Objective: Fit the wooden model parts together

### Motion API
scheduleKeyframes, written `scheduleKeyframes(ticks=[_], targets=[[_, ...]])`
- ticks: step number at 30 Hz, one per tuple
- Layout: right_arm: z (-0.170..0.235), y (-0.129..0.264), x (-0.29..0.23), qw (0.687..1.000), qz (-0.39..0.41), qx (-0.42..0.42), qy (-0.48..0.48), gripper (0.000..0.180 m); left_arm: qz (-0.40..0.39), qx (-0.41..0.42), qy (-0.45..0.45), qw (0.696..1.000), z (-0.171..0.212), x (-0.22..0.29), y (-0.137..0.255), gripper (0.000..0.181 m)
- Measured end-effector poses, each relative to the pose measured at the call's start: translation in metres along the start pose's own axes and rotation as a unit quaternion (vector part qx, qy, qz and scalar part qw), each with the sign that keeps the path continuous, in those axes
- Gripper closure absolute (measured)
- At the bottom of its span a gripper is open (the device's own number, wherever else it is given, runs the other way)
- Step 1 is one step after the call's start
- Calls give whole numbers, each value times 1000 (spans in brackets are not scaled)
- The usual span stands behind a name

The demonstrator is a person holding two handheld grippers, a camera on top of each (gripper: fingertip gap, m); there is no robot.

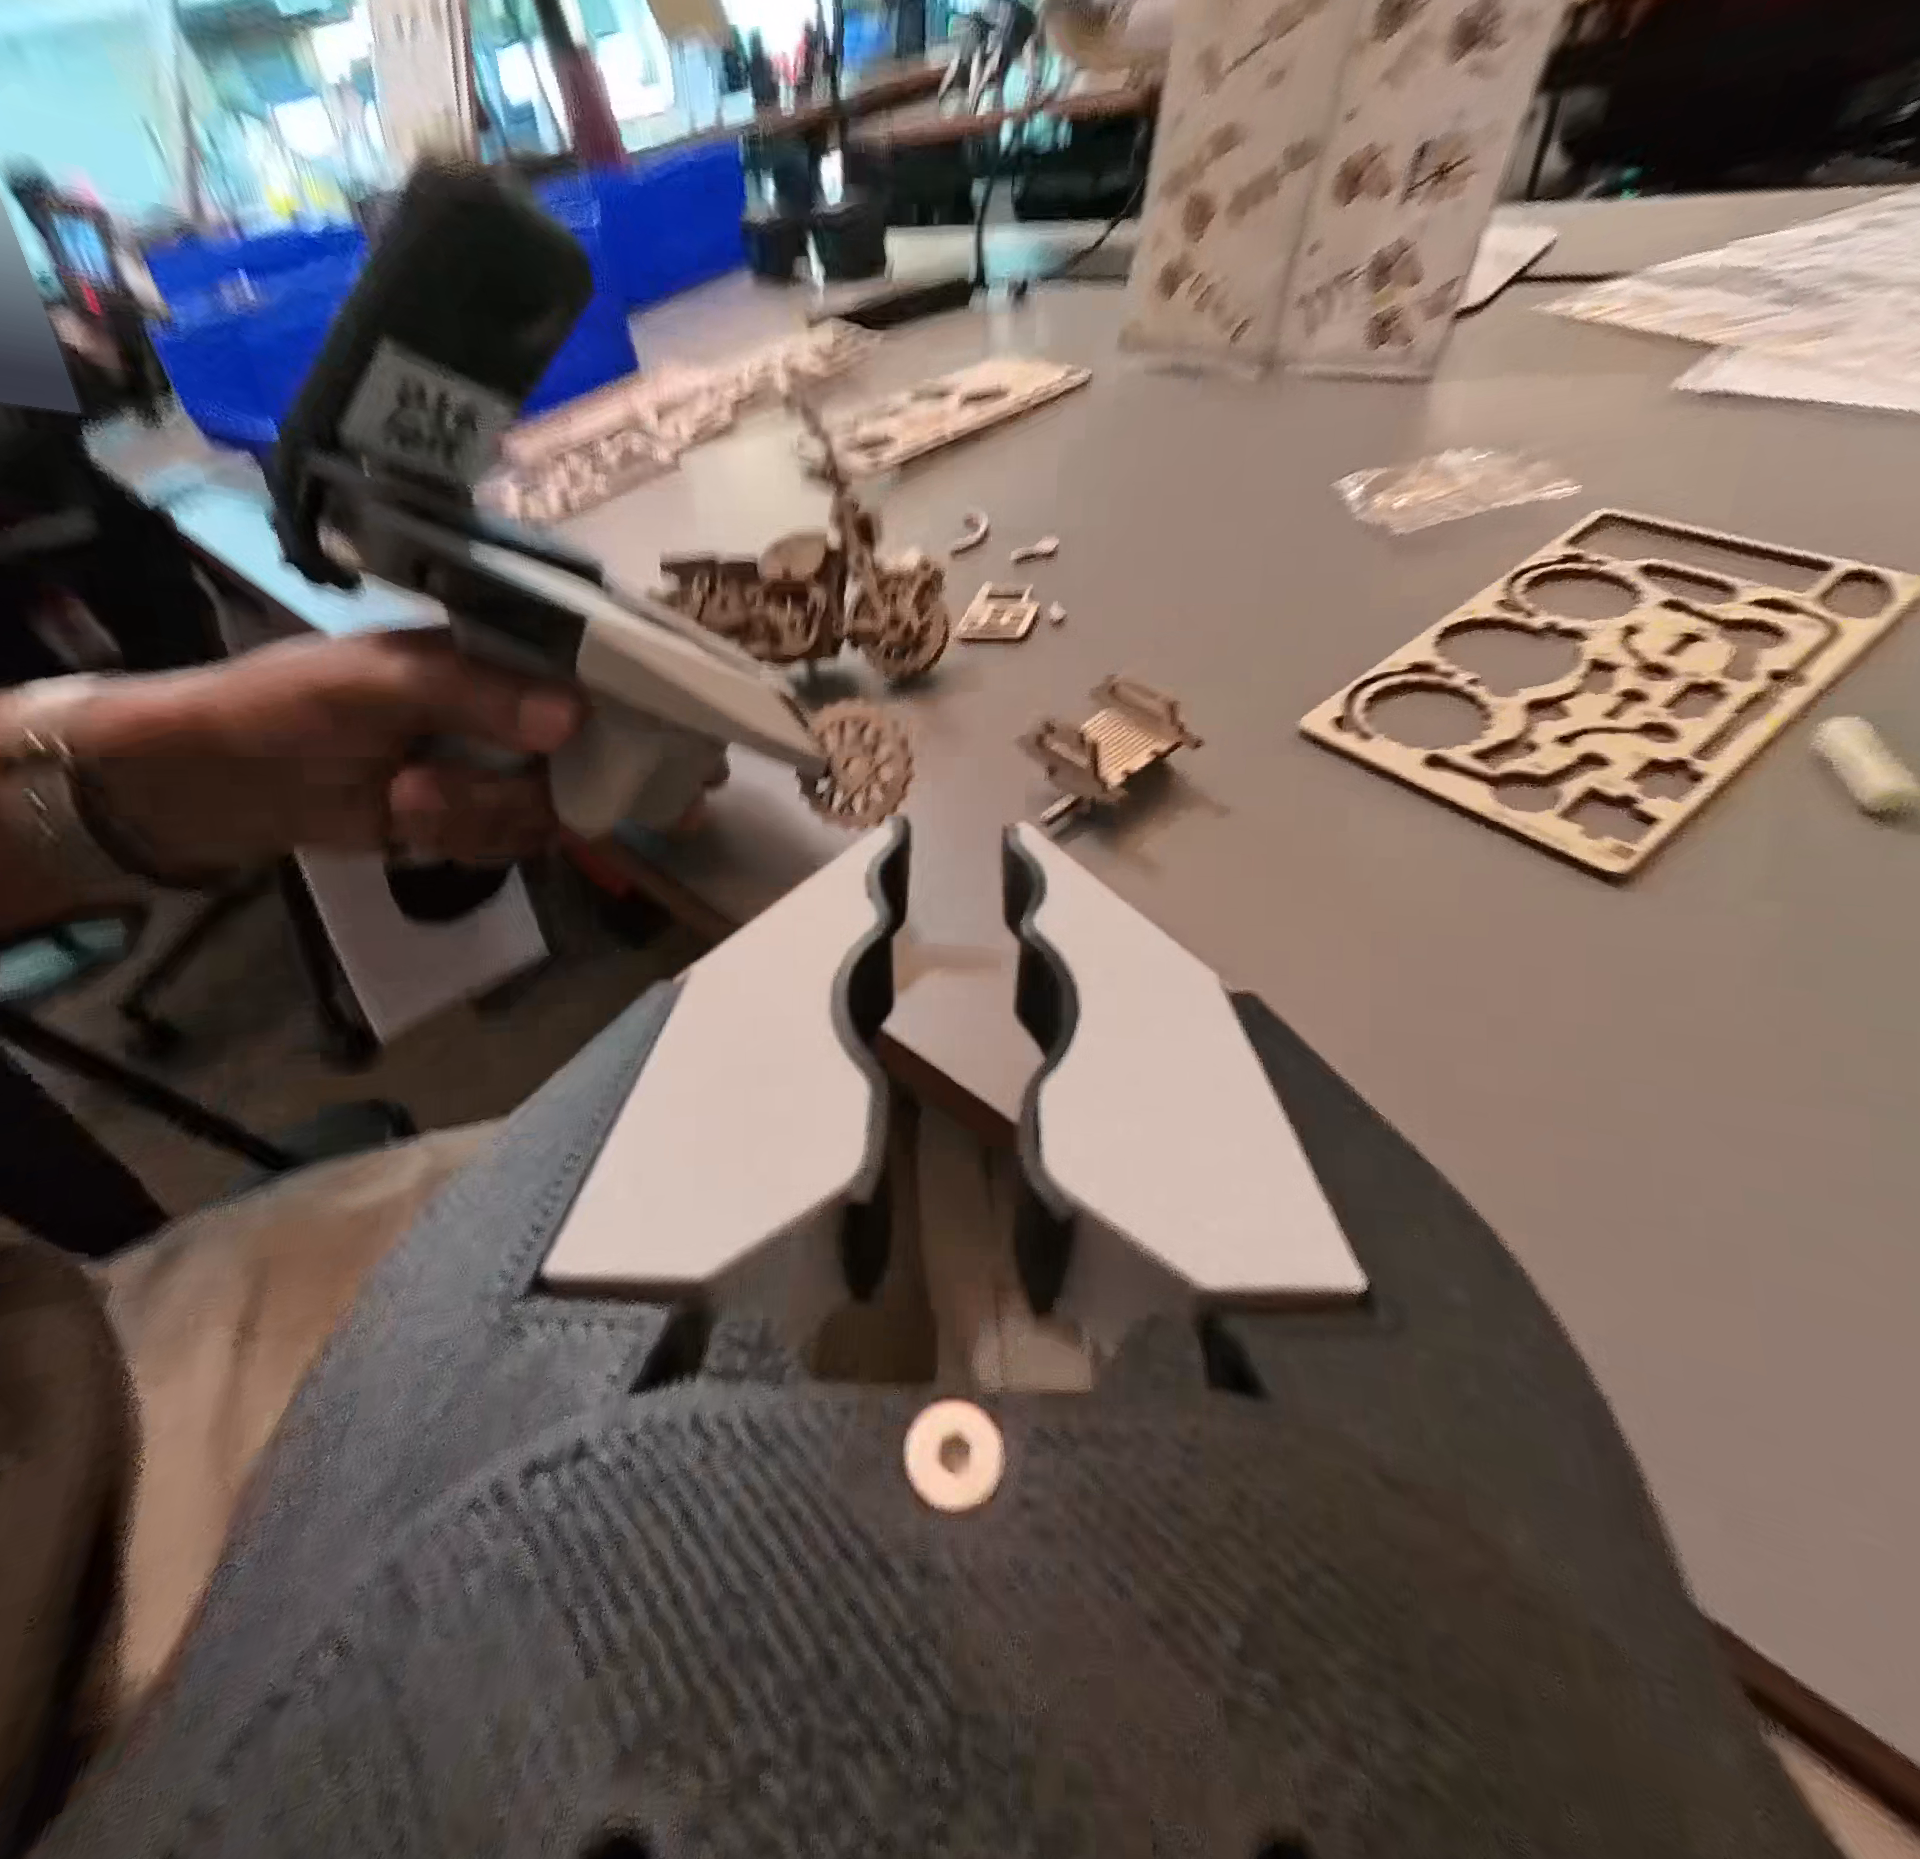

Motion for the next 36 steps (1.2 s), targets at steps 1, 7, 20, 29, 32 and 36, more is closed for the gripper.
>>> scheduleKeyframes(ticks=[1, 7, 20, 29, 32, 36], targets=[[-4, 5, 6, 1000, -1, 22, -22, 162, 2, 0, 0, 1000, 0, 0, 0, 179], [-12, 24, 30, 991, 2, 92, -101, 161, 16, 12, -2, 1000, -3, 3, 2, 179], [-3, 80, -12, 987, 19, 141, -78, 149, 12, 5, -51, 999, 71, 60, 36, 178], [32, 161, -81, 985, 137, 105, -13, 133, -7, 7, -39, 999, 149, 106, 59, 179], [55, 203, -107, 980, 181, 80, -12, 132, -4, -20, -45, 999, 181, 125, 57, 178], [73, 250, -143, 971, 226, 73, -26, 135, 13, -46, -63, 997, 218, 156, 53, 178]])
Point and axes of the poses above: each gripper's, where its closed fingertips meet, y back along the fingers, z out of its underside, x = y × z across the jaws, the point moved 6 cm from there along y, back along the fingers, and after that the axes turned 6 degrees about y, right-handed, at the moved point
